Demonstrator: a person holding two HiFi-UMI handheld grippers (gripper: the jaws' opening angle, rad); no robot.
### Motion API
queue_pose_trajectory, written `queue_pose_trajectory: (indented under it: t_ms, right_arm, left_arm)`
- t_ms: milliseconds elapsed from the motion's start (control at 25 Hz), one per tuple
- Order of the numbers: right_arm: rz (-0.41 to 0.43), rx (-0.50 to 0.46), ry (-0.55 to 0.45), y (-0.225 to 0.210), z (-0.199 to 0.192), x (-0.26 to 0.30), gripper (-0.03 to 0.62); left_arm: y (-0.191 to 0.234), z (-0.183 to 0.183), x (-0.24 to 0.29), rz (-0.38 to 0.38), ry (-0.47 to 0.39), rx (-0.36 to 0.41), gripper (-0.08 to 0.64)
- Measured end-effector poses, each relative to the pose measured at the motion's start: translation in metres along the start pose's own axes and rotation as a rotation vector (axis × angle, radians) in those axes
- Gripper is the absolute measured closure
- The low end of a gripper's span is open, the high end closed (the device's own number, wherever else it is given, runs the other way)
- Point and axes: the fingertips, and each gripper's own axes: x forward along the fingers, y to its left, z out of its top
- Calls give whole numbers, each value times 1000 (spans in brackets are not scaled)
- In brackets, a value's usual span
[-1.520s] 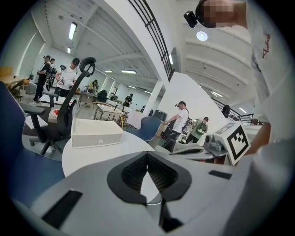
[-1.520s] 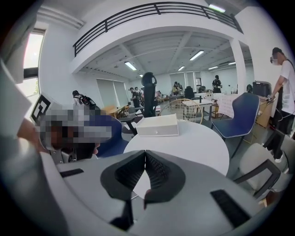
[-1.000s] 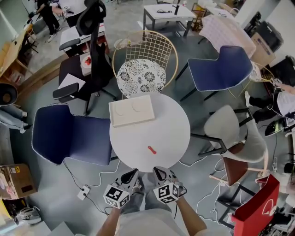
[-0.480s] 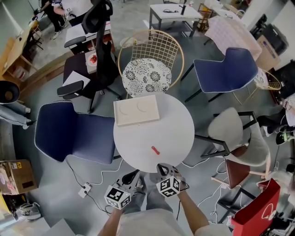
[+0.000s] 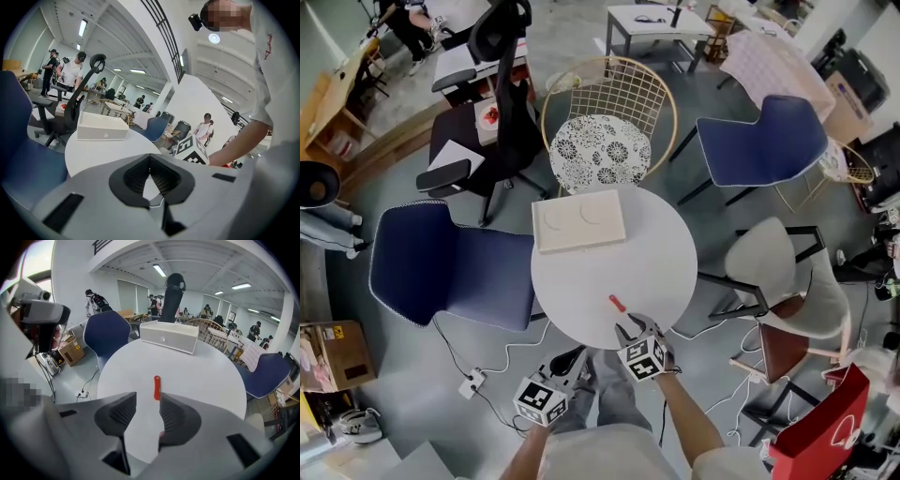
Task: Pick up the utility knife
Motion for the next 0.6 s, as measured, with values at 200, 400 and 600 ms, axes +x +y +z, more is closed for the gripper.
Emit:
queue_pose_trajectory:
  t_ms: [200, 400, 600]
  right_arm:
    - [15, 20, 38, -8, -3, 14, 433]
    - [15, 22, 70, -18, -1, 27, 448]
    - [26, 19, 81, -20, 5, 38, 460]
  left_arm:
    - [1, -1, 0, 5, 1, -4, 548]
    - [1, -4, -4, 12, 8, -9, 548]
    - [2, -11, -5, 23, 20, -20, 548]
